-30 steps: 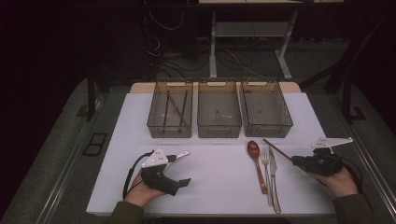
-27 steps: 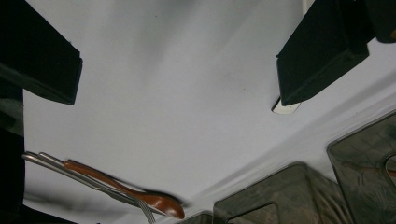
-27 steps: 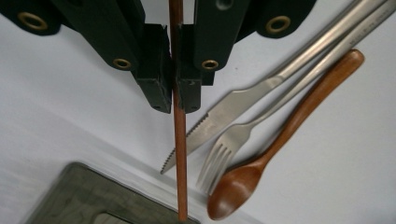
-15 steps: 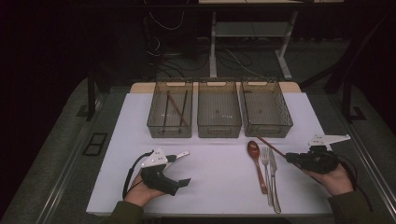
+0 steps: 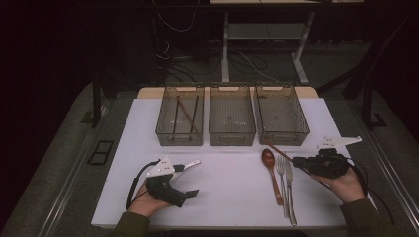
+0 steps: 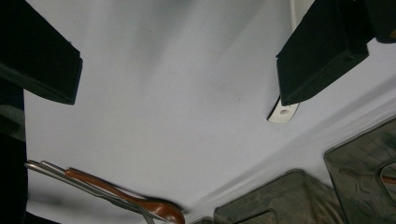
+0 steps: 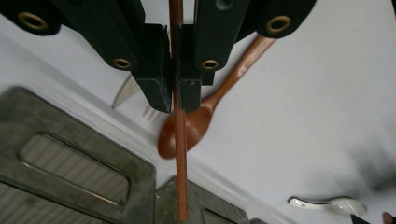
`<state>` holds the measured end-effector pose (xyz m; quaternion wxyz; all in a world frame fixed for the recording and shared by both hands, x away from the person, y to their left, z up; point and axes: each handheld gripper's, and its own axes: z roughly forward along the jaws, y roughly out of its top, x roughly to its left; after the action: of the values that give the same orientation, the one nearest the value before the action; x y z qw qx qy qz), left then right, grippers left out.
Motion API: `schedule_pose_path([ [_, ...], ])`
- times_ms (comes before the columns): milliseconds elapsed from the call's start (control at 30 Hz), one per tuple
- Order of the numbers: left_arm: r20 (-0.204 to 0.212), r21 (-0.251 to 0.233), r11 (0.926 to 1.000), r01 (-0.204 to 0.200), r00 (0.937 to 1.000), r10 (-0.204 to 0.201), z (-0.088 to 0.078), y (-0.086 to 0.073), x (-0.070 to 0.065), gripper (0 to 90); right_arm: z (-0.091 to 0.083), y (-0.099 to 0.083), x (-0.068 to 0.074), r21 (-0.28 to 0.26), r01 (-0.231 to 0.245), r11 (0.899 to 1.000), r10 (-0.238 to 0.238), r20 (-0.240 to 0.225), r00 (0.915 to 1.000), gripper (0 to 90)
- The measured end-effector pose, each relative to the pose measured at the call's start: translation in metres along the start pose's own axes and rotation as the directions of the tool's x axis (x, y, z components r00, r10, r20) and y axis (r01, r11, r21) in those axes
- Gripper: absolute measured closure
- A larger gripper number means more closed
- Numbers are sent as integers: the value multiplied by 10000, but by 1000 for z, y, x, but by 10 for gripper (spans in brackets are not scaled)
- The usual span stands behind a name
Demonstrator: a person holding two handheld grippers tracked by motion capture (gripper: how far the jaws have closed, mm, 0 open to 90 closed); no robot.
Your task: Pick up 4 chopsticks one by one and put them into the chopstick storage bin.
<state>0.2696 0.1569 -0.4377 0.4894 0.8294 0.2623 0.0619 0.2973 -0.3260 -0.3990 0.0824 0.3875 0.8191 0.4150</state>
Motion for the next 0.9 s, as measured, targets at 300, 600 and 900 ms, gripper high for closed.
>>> schedule_pose_path([
  [300,1,-30,10000,22,10000,-22,1,0,-1,0,9,18,7,-174,60,9998,-64,-270,9996,843],
  [600,-2,-80,10000,43,10000,-43,1,1,-2,0,26,41,16,-364,356,9987,-374,-508,9980,842],
  [900,-40,-2,10000,7,10000,-7,1,1,-2,0,42,63,32,-428,604,9973,-635,-766,9950,843],
])
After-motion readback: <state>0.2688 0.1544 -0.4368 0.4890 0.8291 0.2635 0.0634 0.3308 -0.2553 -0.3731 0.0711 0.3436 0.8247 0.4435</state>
